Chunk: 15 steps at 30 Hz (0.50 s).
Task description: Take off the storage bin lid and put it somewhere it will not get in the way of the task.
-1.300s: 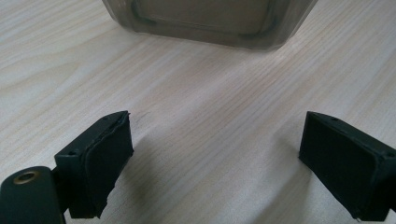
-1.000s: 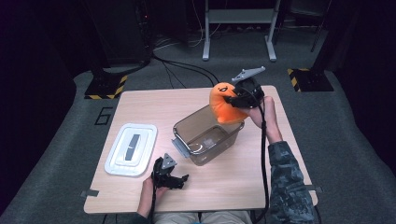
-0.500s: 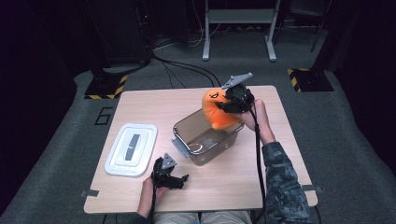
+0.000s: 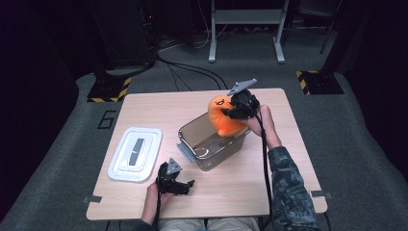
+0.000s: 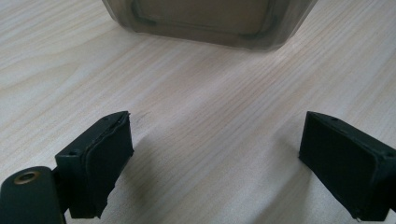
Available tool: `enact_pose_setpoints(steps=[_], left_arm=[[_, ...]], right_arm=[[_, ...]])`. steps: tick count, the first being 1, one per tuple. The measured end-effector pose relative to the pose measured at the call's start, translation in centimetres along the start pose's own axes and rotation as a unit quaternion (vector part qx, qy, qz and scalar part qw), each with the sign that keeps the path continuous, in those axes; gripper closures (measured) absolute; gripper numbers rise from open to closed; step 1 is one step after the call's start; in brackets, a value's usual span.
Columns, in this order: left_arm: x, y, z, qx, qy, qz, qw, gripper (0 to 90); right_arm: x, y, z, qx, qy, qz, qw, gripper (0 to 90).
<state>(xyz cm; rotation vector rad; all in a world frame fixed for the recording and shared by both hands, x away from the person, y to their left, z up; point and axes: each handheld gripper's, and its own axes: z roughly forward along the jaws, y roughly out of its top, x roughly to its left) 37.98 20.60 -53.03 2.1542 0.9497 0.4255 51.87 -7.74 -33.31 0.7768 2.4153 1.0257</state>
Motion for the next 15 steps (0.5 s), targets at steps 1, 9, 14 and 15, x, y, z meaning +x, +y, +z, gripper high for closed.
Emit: enact_pose_setpoints(steps=[1,9,14,15], left_arm=[[0.0,0.0,0.0,0.0,0.0,0.0,1.0,9.3],[0.0,0.0,0.0,0.001,-0.001,0.0,1.0,9.3],[0.0,0.0,0.0,0.001,-0.002,0.0,1.0,9.3],[0.0,0.0,0.0,0.001,-0.002,0.0,1.0,9.3]], right_arm=[[-0.1,-0.1,0.1,0.002,0.0,0.0,1.0,65.3],[-0.2,-0.9,1.3,0.004,0.017,-0.012,0.9998,65.0],[-0.4,-1.3,1.9,0.007,0.025,-0.012,0.9996,64.5],[-0.4,-1.4,2.0,0.008,0.026,-0.011,0.9996,64.4]])
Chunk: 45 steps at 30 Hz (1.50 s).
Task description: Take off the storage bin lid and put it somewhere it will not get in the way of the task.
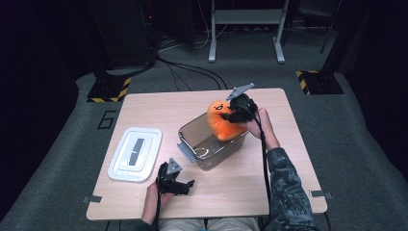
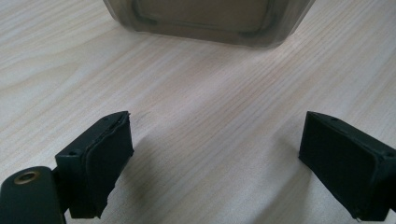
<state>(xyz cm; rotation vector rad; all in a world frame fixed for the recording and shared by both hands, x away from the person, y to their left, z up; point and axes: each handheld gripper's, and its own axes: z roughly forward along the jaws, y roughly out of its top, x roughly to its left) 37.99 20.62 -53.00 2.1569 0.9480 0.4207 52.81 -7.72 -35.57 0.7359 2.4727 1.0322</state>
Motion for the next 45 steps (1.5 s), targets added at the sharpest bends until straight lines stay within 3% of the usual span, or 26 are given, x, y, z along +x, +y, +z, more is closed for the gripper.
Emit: enact_pose_setpoints(steps=[8,20,29,36,45], left_arm=[[0.0,0.0,0.0,0.0,0.001,0.001,1.0,9.3],[0.0,0.0,0.0,-0.001,0.003,0.001,1.0,9.3],[0.0,0.0,0.0,-0.002,0.003,0.001,1.0,9.3],[0.0,0.0,0.0,-0.003,0.003,-0.001,1.0,9.3],[0.0,0.0,0.0,-0.002,0.001,-0.001,1.0,9.3]], right_arm=[[-0.3,-0.8,1.0,0.012,0.019,0.019,0.9996,62.0],[0.1,-1.6,3.3,0.057,0.022,0.035,0.9975,53.5],[0.7,-1.8,5.0,0.118,0.01,0.07,0.9905,29.8],[0.8,-1.6,4.2,0.116,-0.008,0.082,0.9898,20.8],[0.4,-2.1,1.5,0.072,-0.003,0.109,0.9913,11.2]])
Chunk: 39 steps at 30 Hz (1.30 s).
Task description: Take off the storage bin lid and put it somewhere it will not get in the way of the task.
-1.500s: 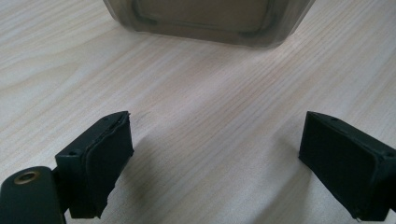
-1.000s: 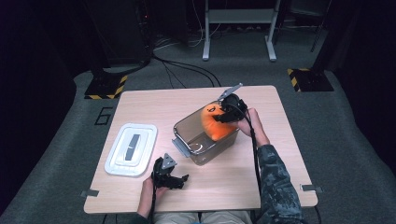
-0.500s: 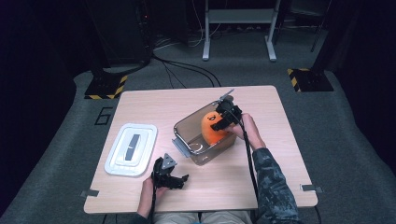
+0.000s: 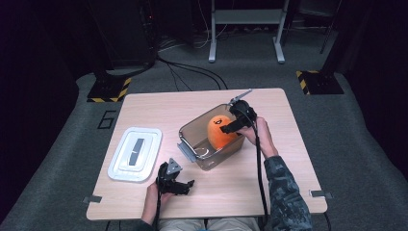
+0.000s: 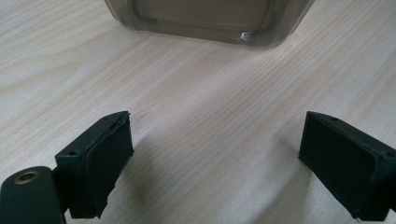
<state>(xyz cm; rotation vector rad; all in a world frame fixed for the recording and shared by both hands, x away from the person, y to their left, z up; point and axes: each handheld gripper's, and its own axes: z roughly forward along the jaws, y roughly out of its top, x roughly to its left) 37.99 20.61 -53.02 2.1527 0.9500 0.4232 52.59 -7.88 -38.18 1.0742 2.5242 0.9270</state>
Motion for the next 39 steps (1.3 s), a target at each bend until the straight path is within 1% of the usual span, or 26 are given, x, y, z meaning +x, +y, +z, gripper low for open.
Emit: enact_pose_setpoints(steps=[1,2,4,5,7,9,11,16,17,19,22,24,25,27,28,29,35,39], left_arm=[[0.0,0.0,0.0,0.0,0.001,0.001,1.0,9.3],[0.0,0.0,0.0,0.0,0.0,0.0,1.0,9.3],[0.0,0.0,0.0,0.0,0.0,0.0,1.0,9.3],[0.0,0.0,0.0,-0.001,0.001,0.0,1.0,9.3],[0.0,0.0,0.0,0.0,0.0,0.0,1.0,9.3],[0.0,0.0,0.0,-0.001,0.001,0.0,1.0,9.3],[0.0,0.0,-0.1,0.004,-0.001,0.001,1.0,9.3],[0.0,0.0,0.0,0.001,0.0,0.0,1.0,9.3],[0.0,0.0,0.0,0.001,0.0,0.0,1.0,9.3],[0.0,0.0,0.0,0.001,0.0,0.0,1.0,9.3],[0.0,0.0,0.0,0.001,0.0,0.0,1.0,9.3],[0.0,0.0,0.0,0.001,0.0,0.0,1.0,9.3],[0.0,0.0,0.0,0.001,0.0,0.0,1.0,9.3],[0.0,0.0,0.0,0.001,0.0,0.0,1.0,9.3],[0.0,0.0,0.0,0.001,0.0,0.0,1.0,9.3],[0.0,0.0,0.0,0.001,0.0,0.0,1.0,9.3],[0.0,0.0,0.0,0.001,0.0,0.0,1.0,9.3],[0.0,0.0,0.0,0.001,0.0,0.0,1.0,9.3]], right_arm=[[0.0,-0.1,-0.3,-0.003,0.002,0.002,1.0,10.0],[0.1,-0.3,-0.7,-0.01,0.001,0.006,0.9999,8.0],[0.1,-0.7,-1.4,-0.023,0.001,0.008,0.9997,6.5],[0.2,-0.9,-1.7,-0.028,-0.001,0.006,0.9996,5.1],[0.2,-1.5,-2.3,-0.036,-0.003,0.013,0.9993,3.8],[0.2,-2.1,-3.0,-0.047,-0.009,0.019,0.9987,2.4],[0.1,-2.8,-3.6,-0.057,-0.014,0.024,0.998,1.8],[0.0,-4.5,-4.9,-0.068,-0.023,0.031,0.997,1.1],[0.0,-4.9,-5.2,-0.066,-0.025,0.037,0.9968,1.1],[-0.2,-5.8,-5.5,-0.071,-0.027,0.037,0.9964,1.1],[-0.3,-7.1,-6.0,-0.074,-0.03,0.049,0.9956,1.1],[-0.4,-8.3,-6.3,-0.08,-0.037,0.055,0.9946,1.1],[-0.6,-8.9,-6.4,-0.083,-0.039,0.057,0.9942,1.1],[-0.7,-9.9,-6.5,-0.084,-0.041,0.072,0.993,1.1],[-0.8,-10.4,-6.5,-0.085,-0.042,0.074,0.9928,1.1],[-1.0,-11.2,-6.4,-0.085,-0.045,0.08,0.9921,1.1],[-1.5,-13.8,-6.0,-0.082,-0.055,0.097,0.9904,1.2],[-1.7,-15.2,-5.7,-0.08,-0.059,0.109,0.989,1.3]])
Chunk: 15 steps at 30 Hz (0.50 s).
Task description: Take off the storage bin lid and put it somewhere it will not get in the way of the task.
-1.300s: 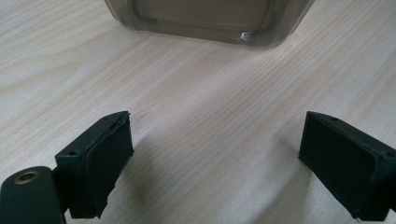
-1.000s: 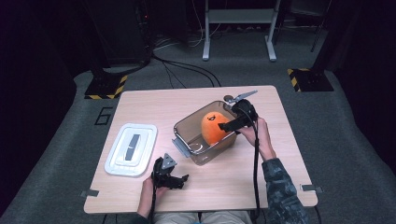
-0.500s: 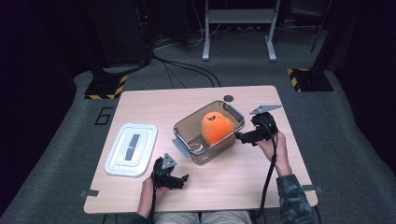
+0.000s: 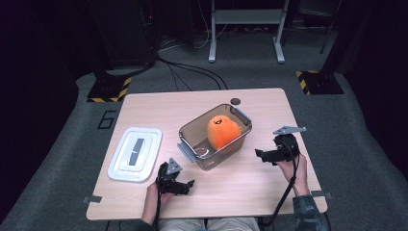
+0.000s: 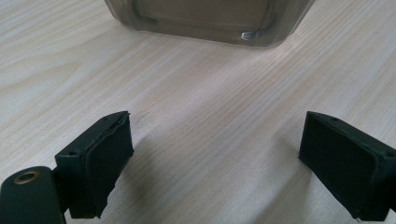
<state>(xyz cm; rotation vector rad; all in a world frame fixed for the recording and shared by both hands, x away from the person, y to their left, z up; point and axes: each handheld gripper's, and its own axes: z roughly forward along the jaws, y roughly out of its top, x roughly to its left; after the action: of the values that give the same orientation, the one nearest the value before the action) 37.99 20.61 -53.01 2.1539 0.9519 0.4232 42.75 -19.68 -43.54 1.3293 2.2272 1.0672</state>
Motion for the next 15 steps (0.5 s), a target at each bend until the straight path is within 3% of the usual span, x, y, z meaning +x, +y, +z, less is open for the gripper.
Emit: enact_pose_setpoints(steps=[15], left_arm=[[0.0,0.0,0.0,0.0,0.0,0.0,1.0,9.3]], right_arm=[[-1.1,-4.5,1.8,0.017,-0.022,0.029,0.9992,1.3]])
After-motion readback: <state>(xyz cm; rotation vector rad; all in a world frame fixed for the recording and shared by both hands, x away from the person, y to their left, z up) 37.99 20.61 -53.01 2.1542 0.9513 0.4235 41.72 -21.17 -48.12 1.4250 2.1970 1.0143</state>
